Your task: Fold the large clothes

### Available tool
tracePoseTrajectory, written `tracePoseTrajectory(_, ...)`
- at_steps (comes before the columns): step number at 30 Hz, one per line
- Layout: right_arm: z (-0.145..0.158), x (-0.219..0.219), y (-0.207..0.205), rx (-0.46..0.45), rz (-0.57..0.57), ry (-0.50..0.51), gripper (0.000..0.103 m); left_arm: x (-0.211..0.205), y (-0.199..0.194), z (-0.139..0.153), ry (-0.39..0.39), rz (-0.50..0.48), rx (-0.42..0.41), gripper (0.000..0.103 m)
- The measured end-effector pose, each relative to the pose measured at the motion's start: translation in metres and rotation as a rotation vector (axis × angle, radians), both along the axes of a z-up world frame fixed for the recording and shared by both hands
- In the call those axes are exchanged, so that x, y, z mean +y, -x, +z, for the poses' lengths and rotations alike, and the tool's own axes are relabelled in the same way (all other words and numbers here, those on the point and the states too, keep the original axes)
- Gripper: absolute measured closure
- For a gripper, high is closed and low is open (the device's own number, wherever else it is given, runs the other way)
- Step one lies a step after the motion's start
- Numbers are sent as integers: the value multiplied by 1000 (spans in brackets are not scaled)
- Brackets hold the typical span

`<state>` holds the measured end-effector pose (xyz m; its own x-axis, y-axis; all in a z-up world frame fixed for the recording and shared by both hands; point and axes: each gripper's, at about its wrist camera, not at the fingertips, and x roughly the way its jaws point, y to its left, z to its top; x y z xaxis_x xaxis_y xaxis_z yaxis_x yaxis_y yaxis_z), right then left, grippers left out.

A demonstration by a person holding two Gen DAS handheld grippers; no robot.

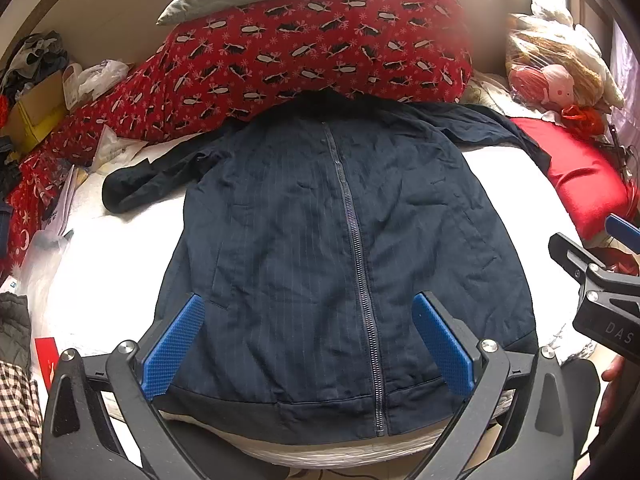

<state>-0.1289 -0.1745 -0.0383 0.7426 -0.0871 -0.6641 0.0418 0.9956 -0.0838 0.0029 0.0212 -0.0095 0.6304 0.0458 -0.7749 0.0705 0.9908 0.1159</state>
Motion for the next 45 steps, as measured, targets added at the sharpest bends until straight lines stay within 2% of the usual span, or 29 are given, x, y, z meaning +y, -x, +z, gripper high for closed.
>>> tracePoseTrajectory(30,-6,5,-8,16,12,-8,0,4,-11,-10,16,13,32,0)
tracePoseTrajectory(45,-23,-2,-30,67,-9,-15,0,25,-37,-22,2,85,63,0)
